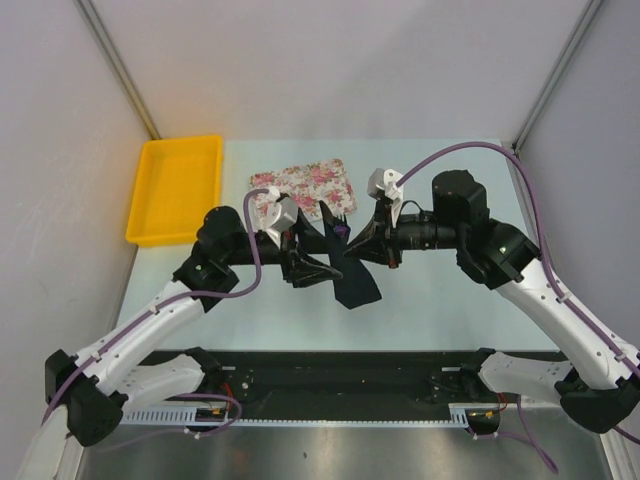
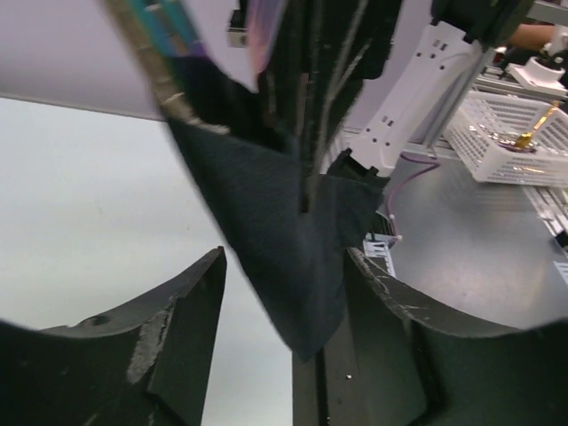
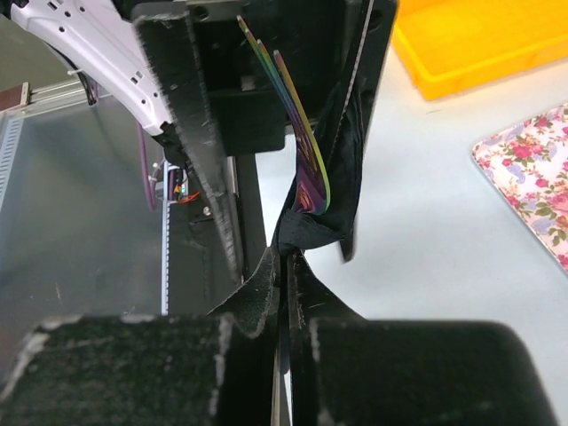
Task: Place the utensils on the paper napkin and roll it up
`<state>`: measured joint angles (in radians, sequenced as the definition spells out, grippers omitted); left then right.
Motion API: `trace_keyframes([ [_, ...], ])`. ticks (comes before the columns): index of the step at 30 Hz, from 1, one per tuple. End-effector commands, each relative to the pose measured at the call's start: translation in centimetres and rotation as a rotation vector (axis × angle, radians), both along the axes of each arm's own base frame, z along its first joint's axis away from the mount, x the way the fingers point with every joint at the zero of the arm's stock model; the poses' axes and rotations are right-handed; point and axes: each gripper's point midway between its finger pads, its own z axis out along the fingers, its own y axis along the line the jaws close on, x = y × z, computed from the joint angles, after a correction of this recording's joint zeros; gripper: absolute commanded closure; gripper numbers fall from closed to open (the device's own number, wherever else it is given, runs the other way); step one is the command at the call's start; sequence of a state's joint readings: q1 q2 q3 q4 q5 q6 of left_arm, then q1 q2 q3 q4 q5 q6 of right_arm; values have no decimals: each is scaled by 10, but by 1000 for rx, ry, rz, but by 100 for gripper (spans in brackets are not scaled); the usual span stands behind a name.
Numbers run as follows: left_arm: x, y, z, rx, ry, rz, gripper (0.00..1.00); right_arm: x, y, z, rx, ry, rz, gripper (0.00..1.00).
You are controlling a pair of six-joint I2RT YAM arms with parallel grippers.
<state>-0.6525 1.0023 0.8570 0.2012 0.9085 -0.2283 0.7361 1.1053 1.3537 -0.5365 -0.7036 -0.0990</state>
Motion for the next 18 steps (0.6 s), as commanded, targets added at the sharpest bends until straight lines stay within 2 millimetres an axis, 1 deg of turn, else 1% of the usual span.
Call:
trace_keyframes([
  [1, -13, -8, 29, -79, -39, -48, 41, -2, 2, 28, 78, -102, 3, 100],
  [4, -13, -11, 29, -90, -16, -47, 45, -4, 4, 27, 79, -96, 11, 100],
  [8, -15, -12, 32, -99, -14, -60, 46, -6, 4, 28, 82, -94, 13, 100],
  [11, -17, -13, 32, -100, -12, -75, 48, -7, 5, 28, 84, -92, 17, 100],
  [17, -19, -13, 33, -108, -8, -81, 62, -9, 6, 30, 97, -96, 24, 100],
  [18, -20, -13, 33, -106, -7, -83, 72, -9, 6, 30, 100, -99, 25, 100],
])
